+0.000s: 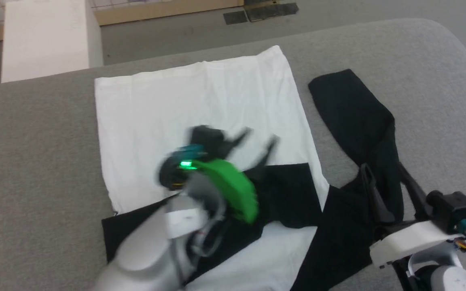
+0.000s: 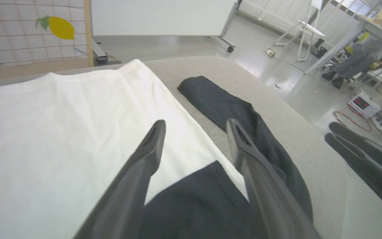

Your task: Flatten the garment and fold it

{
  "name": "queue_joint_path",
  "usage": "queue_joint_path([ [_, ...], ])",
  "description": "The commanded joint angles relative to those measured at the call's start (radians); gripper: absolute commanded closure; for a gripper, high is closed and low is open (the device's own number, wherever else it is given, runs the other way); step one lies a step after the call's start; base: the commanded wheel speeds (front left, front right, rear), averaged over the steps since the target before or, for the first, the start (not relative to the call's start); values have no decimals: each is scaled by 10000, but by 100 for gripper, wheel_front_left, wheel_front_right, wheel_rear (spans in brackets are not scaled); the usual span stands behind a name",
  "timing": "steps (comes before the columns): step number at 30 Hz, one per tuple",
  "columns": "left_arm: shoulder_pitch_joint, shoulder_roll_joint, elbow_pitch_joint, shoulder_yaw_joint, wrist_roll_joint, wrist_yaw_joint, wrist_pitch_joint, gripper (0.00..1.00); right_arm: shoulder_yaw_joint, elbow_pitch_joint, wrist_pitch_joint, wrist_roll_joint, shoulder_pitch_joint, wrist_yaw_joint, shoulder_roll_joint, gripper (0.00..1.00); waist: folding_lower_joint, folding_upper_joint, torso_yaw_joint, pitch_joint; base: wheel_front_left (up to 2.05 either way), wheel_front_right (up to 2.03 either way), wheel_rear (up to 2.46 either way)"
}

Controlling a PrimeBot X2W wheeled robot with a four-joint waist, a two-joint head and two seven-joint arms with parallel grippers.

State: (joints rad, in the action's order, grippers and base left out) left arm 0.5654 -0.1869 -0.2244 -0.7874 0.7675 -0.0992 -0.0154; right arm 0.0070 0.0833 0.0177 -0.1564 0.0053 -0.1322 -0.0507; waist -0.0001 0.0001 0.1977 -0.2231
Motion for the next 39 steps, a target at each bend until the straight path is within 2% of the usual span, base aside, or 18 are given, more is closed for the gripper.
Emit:
queue_joint_path([
  [1, -394, -453, 157, 390, -30, -238, 508, 0, -131, 21, -109, 168, -314, 15, 2, 0, 1, -1, -283, 117, 0, 0, 0],
  [4, -1126, -1212, 619, 1445, -75, -828, 1841, 0, -643, -100, -538, 370, -745, 15, -49, 0, 1, -1, -598, 25, 0, 0, 0],
  [8, -2058, -2103, 1028, 2644, -417, -1415, 2646, 0, -1366, -580, -1338, 377, -1689, 15, -240, 0, 1, -1, -1009, -301, 0, 0, 0],
  [11, -2579, -2339, 1428, 3640, -861, -1655, 2757, 0, -1858, -1326, -2090, 340, -2592, 15, -555, 0, 1, -1, -1301, -665, 0, 0, 0],
  [13, -2872, -2247, 1887, 4461, -1332, -1675, 2765, 0, -2100, -1951, -2580, 284, -3324, 15, -846, 0, 1, -1, -1505, -1001, 0, 0, 0],
  [17, -3428, -1849, 2459, 5643, -2167, -1373, 2768, 0, -2468, -3195, -3160, 49, -4816, 15, -1340, 0, 1, -1, -1872, -1690, 0, 0, 0],
  [24, -3431, -705, 2850, 7042, -3210, -334, 2770, 0, -2723, -5111, -3888, 341, -6838, 15, -2311, 0, 1, -1, -2523, -2868, 0, 0, 0],
  [28, -3307, -131, 2777, 7533, -3686, 237, 2771, 0, -2936, -5835, -4449, 503, -7585, 15, -2549, 0, 1, -1, -2771, -3252, 0, 0, 0],
  [35, -3211, 546, 2584, 8270, -4292, 1002, 2771, 0, -3074, -6313, -6053, 705, -8145, 15, -2703, 0, 1, -1, -2840, -3395, 0, 0, 0],
  [37, -3238, 680, 2533, 8453, -4430, 1162, 2771, 0, -3224, -6338, -6547, 817, -8162, 15, -2727, 71, 1, -1, -2806, -3304, 0, 0, 0],
  [38, -3267, 743, 2487, 8531, -4510, 1242, 2771, 0, -3296, -6303, -6736, 855, -8130, 15, -2722, 98, 1, -1, -2785, -3219, 0, 0, 0],
  [39, -3291, 793, 2459, 8598, -4562, 1300, 2771, 0, -3336, -6259, -6853, 857, -8080, 15, -2703, 100, 1, -1, -2758, -3132, 0, 0, 0],
])
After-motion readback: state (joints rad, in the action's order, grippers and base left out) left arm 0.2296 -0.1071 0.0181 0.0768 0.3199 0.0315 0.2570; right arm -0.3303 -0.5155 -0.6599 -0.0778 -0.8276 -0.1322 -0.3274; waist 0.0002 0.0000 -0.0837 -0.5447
